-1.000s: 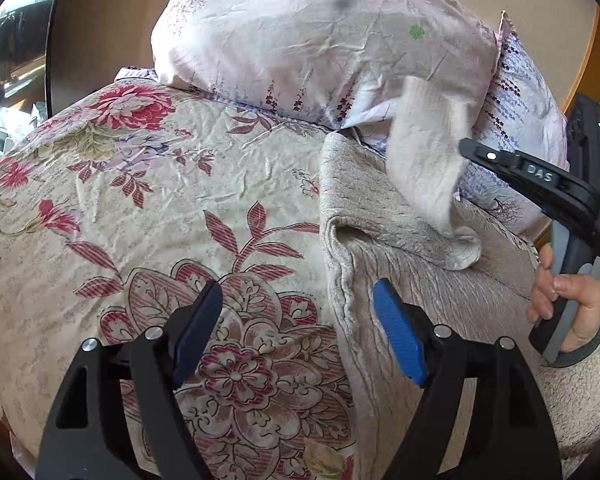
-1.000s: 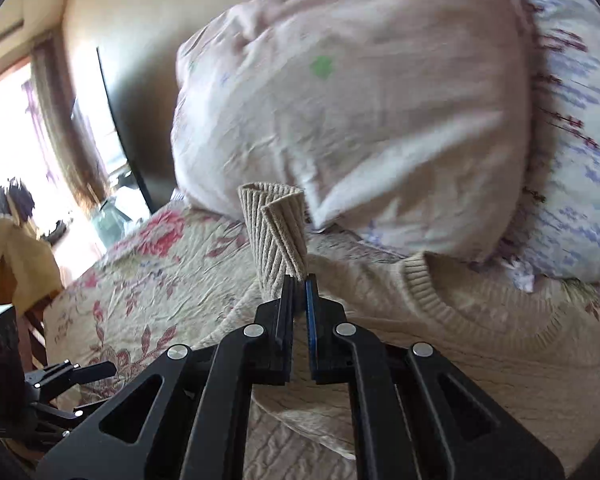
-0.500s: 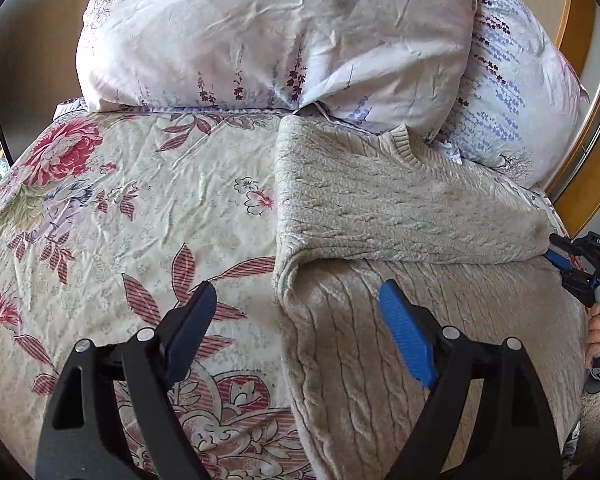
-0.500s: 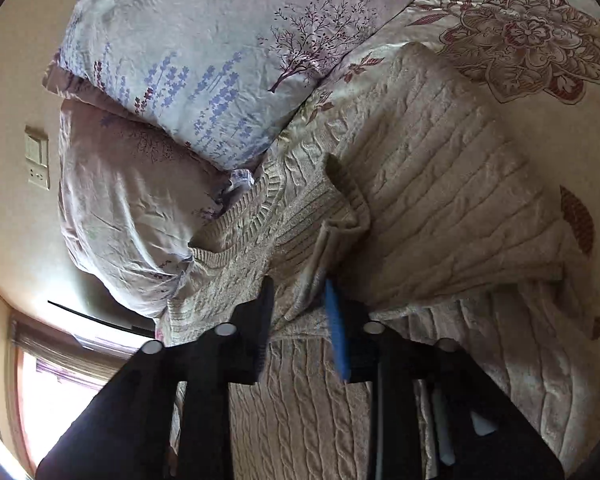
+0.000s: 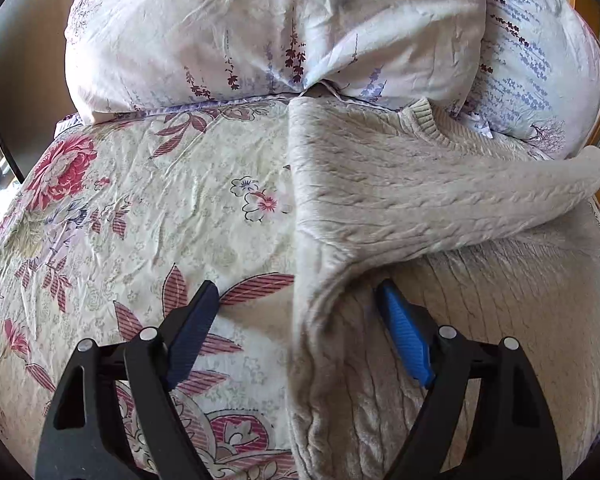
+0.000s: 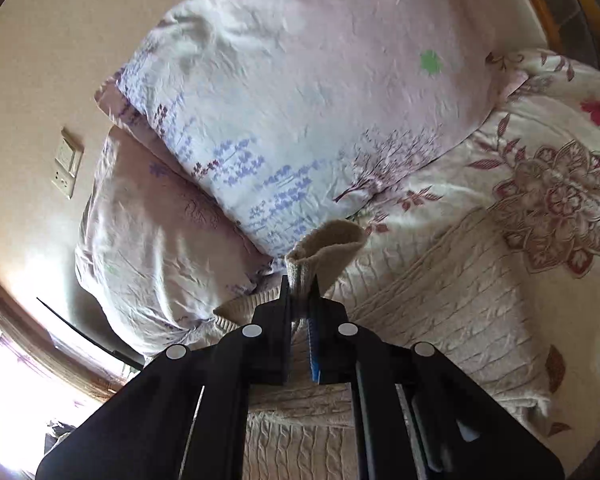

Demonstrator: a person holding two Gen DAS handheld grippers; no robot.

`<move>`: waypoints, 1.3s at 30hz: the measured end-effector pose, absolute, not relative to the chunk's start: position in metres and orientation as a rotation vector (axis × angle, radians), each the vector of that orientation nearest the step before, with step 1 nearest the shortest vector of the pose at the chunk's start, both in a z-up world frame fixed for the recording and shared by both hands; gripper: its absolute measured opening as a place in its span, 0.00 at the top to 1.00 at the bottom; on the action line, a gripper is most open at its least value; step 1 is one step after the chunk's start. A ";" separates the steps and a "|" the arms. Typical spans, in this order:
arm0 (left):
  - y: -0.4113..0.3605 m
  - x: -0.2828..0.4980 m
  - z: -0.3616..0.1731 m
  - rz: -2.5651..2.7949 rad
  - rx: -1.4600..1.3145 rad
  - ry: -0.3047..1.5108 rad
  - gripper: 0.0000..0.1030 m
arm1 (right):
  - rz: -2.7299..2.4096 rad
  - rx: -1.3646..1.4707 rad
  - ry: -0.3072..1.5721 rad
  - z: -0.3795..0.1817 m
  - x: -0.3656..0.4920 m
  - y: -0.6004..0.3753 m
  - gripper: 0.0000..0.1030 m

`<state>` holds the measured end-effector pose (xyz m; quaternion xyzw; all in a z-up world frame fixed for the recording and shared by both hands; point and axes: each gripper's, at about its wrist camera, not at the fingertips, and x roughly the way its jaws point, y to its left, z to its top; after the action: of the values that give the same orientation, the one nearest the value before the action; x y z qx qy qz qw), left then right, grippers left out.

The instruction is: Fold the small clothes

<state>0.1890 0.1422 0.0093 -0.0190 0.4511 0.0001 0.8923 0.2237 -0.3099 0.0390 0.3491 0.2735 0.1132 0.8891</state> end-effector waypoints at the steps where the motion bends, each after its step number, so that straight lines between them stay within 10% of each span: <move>1: 0.143 0.190 0.009 0.007 -0.042 0.937 0.22 | 0.191 0.718 0.603 0.031 0.223 -0.313 0.93; 15: 0.167 0.198 0.014 0.099 -0.121 0.923 0.26 | 0.132 0.790 0.830 -0.031 0.216 -0.320 0.92; 18: 0.164 0.185 0.017 0.078 -0.086 0.931 0.24 | 0.125 0.745 0.822 -0.018 0.204 -0.321 0.82; 21: 0.168 0.167 0.031 0.072 -0.098 0.888 0.21 | 0.094 0.684 0.737 0.003 0.189 -0.328 0.49; 39: 0.097 0.232 0.023 -0.094 -0.156 0.929 0.31 | 0.197 0.569 0.846 -0.004 0.236 -0.286 0.22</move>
<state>0.2318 0.0967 0.0230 -0.0752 0.4472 -0.0453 0.8901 0.2360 -0.2857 -0.0040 0.2719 0.4043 0.0942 0.8682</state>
